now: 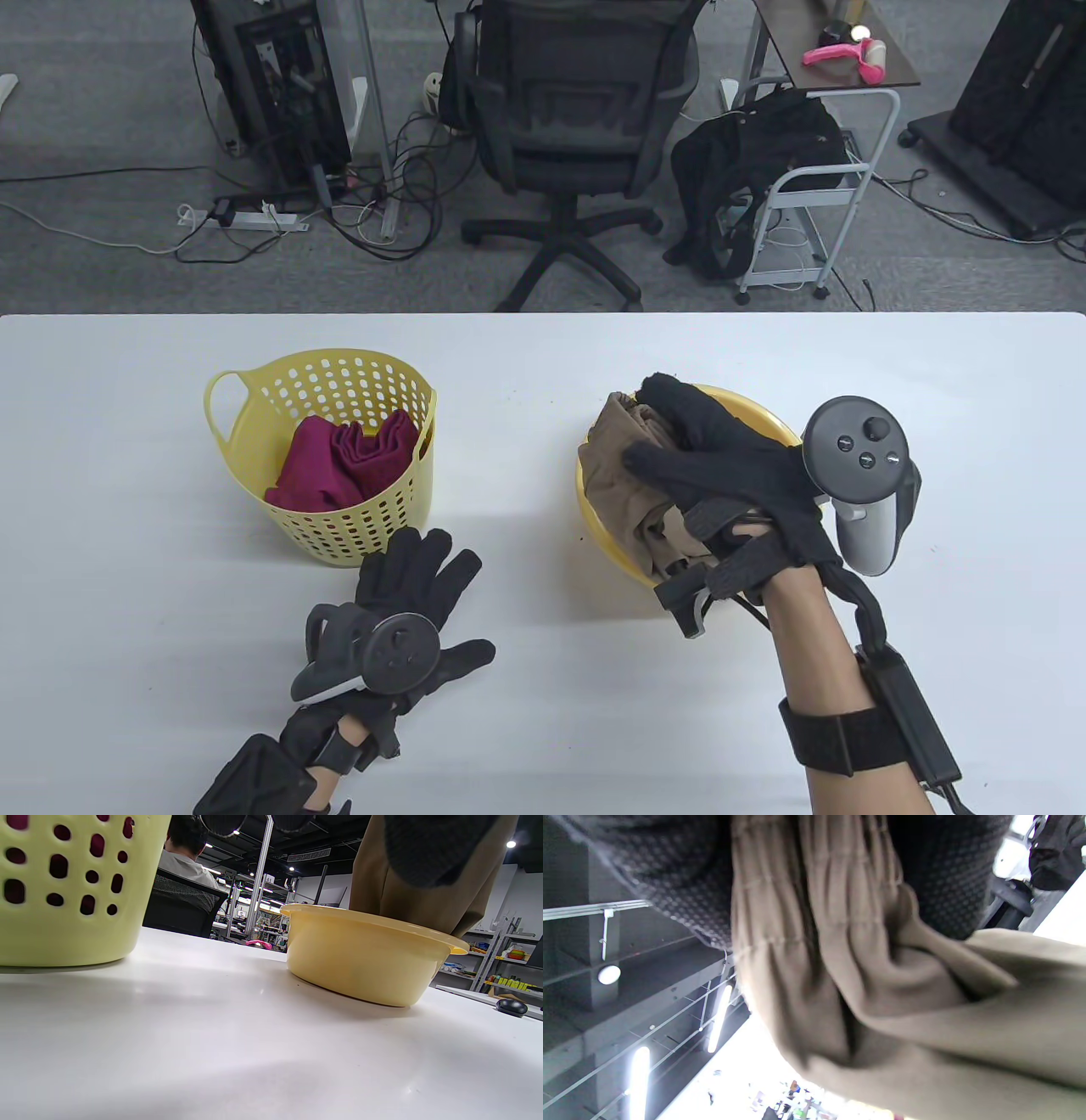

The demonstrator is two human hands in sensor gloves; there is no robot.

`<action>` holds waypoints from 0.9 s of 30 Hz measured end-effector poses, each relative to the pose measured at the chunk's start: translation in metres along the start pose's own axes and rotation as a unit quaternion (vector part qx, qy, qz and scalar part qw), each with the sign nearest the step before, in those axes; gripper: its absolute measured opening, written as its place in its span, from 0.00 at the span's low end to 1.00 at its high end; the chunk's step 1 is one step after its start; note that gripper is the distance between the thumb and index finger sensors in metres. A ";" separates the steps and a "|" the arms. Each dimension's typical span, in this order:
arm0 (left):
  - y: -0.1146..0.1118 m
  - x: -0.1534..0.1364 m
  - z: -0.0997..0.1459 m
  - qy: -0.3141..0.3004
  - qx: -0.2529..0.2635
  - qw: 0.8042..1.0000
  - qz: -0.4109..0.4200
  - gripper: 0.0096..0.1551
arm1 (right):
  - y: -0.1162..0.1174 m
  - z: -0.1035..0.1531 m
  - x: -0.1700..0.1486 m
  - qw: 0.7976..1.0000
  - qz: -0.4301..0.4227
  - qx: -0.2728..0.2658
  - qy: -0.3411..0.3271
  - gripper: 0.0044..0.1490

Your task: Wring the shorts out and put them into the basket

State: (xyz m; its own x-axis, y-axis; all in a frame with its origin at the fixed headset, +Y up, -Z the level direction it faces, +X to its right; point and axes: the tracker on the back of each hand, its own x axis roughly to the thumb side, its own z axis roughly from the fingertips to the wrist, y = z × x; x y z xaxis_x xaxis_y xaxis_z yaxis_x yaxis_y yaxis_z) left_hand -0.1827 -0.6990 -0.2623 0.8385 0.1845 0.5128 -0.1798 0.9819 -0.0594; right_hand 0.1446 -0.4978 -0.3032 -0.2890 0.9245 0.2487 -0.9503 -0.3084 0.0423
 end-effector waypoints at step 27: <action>0.001 0.000 0.000 -0.001 0.002 1.000 0.001 0.57 | 0.033 -0.006 0.045 0.981 -0.184 0.044 -0.032 0.44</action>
State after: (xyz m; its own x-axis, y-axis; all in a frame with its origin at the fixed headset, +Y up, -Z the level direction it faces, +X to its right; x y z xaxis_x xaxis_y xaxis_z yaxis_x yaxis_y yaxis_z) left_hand -0.1828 -0.6984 -0.2622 0.8372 0.1860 0.5143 -0.1834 0.9814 -0.0563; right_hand 0.0995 -0.4649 -0.2967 0.0825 0.9615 0.2620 -0.9746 0.0229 0.2228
